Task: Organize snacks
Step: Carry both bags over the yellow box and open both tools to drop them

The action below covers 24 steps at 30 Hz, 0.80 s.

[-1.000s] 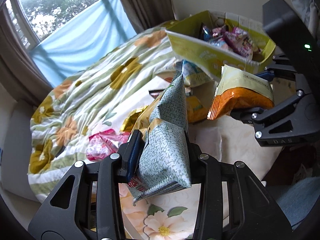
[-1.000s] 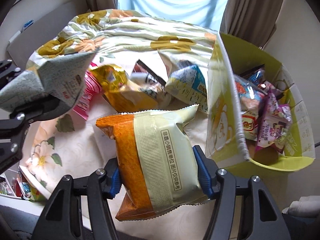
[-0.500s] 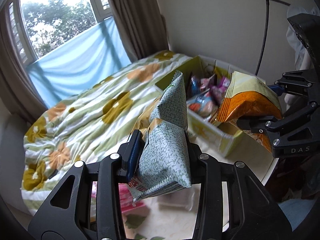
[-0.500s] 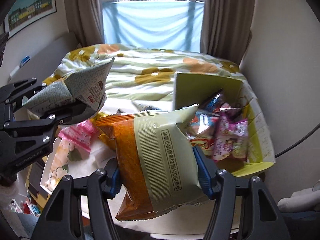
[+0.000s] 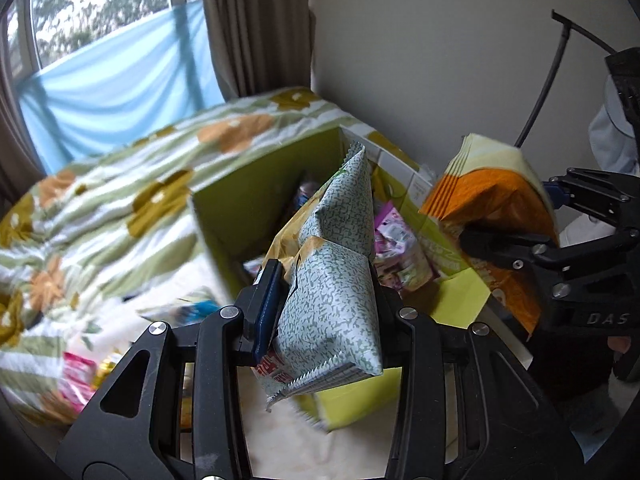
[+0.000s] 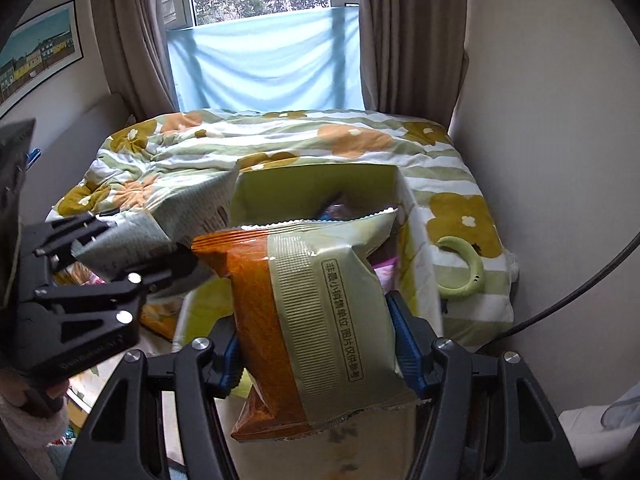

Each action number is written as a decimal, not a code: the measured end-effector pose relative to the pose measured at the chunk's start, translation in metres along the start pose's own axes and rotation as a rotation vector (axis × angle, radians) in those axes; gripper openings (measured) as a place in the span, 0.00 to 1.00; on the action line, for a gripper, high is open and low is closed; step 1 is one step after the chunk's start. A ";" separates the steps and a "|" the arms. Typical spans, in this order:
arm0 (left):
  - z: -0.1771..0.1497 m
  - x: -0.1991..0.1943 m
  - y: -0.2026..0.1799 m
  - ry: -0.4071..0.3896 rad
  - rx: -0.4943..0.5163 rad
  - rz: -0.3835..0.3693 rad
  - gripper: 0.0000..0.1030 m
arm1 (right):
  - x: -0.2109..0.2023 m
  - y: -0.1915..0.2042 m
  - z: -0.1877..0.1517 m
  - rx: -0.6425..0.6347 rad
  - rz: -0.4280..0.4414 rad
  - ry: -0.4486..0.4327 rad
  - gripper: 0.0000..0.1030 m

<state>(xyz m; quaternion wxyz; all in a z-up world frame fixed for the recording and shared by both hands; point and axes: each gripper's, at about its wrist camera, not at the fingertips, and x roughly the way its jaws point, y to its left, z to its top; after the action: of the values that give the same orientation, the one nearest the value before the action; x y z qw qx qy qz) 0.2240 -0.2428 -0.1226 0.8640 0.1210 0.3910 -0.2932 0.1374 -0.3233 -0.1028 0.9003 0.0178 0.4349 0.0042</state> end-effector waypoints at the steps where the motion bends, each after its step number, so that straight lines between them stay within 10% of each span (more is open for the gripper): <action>1: 0.002 0.012 -0.004 0.021 -0.016 0.004 0.34 | 0.004 -0.011 0.001 0.004 0.006 0.006 0.57; 8: 0.002 0.051 -0.021 0.114 -0.099 0.010 0.39 | 0.024 -0.044 0.003 -0.014 0.060 0.046 0.57; 11: 0.003 0.053 -0.023 0.121 -0.113 0.056 0.98 | 0.032 -0.053 0.004 -0.022 0.088 0.056 0.57; 24: -0.019 0.016 -0.008 0.107 -0.235 0.134 0.99 | 0.054 -0.062 0.009 0.023 0.220 0.084 0.57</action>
<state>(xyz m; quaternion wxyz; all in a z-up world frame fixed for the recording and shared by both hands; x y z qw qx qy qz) 0.2162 -0.2469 -0.1470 0.8678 0.0602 0.4592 -0.1799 0.1776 -0.3846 -0.1419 0.8751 0.0754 0.4677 0.0989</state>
